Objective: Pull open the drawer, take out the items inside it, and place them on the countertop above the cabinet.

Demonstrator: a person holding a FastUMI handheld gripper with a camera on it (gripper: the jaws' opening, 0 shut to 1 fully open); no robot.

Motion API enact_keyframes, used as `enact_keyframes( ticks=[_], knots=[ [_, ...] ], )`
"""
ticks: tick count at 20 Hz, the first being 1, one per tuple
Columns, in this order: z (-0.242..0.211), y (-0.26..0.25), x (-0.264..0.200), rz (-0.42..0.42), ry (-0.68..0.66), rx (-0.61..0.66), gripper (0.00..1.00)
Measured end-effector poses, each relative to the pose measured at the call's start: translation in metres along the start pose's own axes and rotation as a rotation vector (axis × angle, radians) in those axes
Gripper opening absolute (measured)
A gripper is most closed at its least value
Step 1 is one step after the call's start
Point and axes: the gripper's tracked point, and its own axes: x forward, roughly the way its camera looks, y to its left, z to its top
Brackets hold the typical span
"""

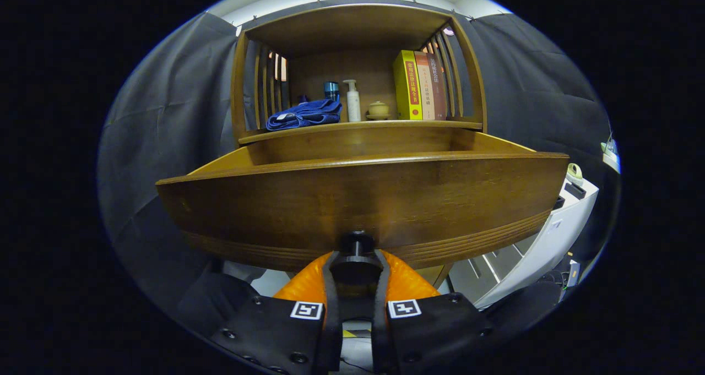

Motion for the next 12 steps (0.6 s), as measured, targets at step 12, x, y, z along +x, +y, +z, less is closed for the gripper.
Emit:
enact_keyframes(
  ticks=[12],
  knots=[
    [0.026,-0.011,-0.026,-0.066,-0.017,0.012,0.61]
  ],
)
